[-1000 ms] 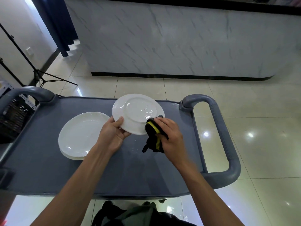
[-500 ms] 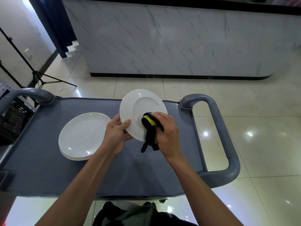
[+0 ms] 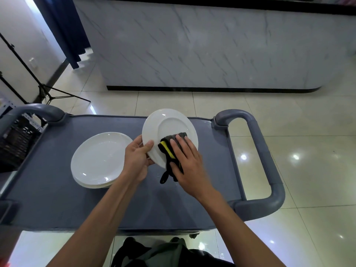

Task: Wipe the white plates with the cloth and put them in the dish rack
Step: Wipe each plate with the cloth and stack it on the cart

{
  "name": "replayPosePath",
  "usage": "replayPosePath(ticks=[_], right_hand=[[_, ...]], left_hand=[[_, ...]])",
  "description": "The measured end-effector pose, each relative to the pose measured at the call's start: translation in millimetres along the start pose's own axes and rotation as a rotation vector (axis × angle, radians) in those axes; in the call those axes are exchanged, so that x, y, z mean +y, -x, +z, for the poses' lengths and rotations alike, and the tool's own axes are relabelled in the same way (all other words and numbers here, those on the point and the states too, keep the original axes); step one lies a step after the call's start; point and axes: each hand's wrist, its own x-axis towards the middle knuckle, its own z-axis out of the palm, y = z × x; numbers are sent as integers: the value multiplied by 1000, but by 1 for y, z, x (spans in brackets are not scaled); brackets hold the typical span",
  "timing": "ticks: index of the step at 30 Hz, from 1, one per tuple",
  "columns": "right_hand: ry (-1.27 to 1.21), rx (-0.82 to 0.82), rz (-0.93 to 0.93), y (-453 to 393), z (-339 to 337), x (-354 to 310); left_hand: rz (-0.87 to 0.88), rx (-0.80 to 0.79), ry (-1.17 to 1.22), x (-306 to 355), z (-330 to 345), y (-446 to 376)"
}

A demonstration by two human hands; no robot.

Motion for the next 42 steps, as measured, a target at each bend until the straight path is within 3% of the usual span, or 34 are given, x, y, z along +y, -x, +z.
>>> replayPosePath(ticks=[13, 22, 36, 42], right_hand=[[-35, 92, 3, -36, -11, 4], [113, 81, -152, -60, -27, -2], [-232, 80, 197, -86, -41, 22], [-440, 132, 351, -76, -41, 27]], left_hand=[[36, -187, -186, 7, 3, 3], [52, -249, -203, 8, -3, 8], [175, -206, 0, 4, -17, 12], [124, -119, 87, 1, -23, 10]])
